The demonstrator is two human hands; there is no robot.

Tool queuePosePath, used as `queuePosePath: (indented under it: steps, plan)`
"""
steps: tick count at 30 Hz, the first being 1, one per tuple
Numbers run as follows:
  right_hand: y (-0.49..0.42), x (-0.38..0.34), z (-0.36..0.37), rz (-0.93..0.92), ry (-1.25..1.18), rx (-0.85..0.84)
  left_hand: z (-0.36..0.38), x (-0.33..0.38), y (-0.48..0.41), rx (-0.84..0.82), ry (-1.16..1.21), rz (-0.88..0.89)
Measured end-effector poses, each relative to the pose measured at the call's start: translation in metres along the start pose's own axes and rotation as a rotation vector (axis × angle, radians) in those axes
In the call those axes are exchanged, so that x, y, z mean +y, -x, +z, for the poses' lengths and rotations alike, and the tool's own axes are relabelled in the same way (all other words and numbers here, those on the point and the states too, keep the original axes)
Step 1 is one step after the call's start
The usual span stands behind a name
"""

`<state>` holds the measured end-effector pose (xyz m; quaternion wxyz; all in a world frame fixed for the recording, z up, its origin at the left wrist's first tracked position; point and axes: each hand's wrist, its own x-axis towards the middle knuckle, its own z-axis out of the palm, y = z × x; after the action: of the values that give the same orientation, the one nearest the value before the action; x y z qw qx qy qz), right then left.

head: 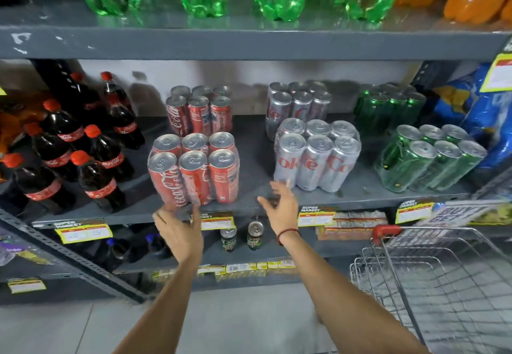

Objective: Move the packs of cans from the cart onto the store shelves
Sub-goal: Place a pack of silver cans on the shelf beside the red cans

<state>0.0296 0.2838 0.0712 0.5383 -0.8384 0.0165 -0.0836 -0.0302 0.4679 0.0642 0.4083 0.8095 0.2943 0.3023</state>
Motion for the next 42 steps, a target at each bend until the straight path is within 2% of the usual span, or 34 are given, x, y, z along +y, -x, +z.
queuePosePath:
  steps: [5,7,9,11,13,15,27,31,42]
  plan:
    - [-0.010,0.031,-0.071,0.023,0.050,0.356,0.053,0.052,0.048,-0.362,0.079,0.256]
    - [-0.020,0.039,-0.095,0.052,0.053,0.446,0.074,0.072,0.050,-0.498,0.110,0.309]
    - [-0.032,0.041,-0.115,0.142,0.025,0.407,0.096,0.087,0.046,-0.614,0.139,0.252]
    - [-0.044,0.041,-0.129,0.203,0.046,0.261,0.115,0.097,0.041,-0.682,0.150,0.141]
    - [-0.052,0.042,-0.135,0.162,0.068,0.112,0.131,0.103,0.035,-0.735,0.167,0.046]
    - [-0.057,0.043,-0.137,0.147,0.064,0.039,0.140,0.105,0.033,-0.778,0.159,0.018]
    - [-0.064,0.056,-0.151,0.158,0.150,-0.031,0.133,0.101,0.059,-0.651,0.114,0.124]
    - [-0.055,0.057,-0.153,0.159,0.172,-0.002,0.126,0.097,0.069,-0.610,0.087,0.156]
    - [-0.053,0.056,-0.152,0.191,0.155,-0.008,0.120,0.099,0.073,-0.600,0.016,0.168]
